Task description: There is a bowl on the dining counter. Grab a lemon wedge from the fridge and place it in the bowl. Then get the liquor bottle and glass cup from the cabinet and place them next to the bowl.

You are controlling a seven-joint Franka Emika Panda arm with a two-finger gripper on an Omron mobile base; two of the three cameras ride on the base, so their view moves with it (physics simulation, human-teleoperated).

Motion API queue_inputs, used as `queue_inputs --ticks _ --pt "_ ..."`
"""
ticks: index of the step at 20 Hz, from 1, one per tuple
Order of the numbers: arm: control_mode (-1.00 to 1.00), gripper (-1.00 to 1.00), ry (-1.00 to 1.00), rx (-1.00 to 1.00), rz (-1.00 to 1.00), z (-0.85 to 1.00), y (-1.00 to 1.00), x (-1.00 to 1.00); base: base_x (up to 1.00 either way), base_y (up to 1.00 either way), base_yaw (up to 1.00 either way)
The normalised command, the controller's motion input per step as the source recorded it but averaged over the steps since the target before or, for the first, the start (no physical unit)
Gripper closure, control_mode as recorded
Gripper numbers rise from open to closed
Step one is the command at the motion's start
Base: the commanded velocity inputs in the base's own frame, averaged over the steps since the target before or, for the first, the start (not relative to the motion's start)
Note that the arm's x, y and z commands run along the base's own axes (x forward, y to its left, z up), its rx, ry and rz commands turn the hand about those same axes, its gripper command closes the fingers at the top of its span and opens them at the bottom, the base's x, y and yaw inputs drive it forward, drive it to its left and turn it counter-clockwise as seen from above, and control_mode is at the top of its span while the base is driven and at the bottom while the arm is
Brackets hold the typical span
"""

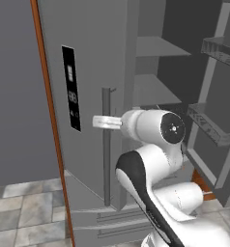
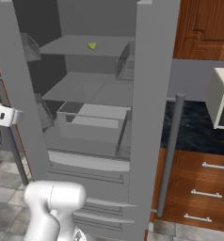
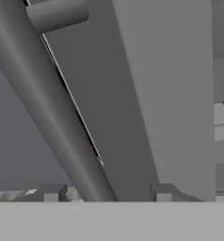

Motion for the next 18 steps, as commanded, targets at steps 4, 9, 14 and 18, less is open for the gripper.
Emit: queue_inputs --ticks 4,9,14,18 --pt "-1.0 -1.0 0.01 0.25 -0.06 0.0 -0.87 -0.51 0.0 0.0 0.0" --pt "-1.0 -1.0 0.15 0.25 -0.01 0.08 -1.0 0.01 0.0 0.0 0.0" --pt "-1.0 -1.0 0.23 0.2 0.0 0.09 -0.63 0.43 0.0 0.0 0.0" --pt "-1.0 -1.0 0.12 0.2 0.02 -0.08 -0.09 0.55 0.0 0.0 0.0"
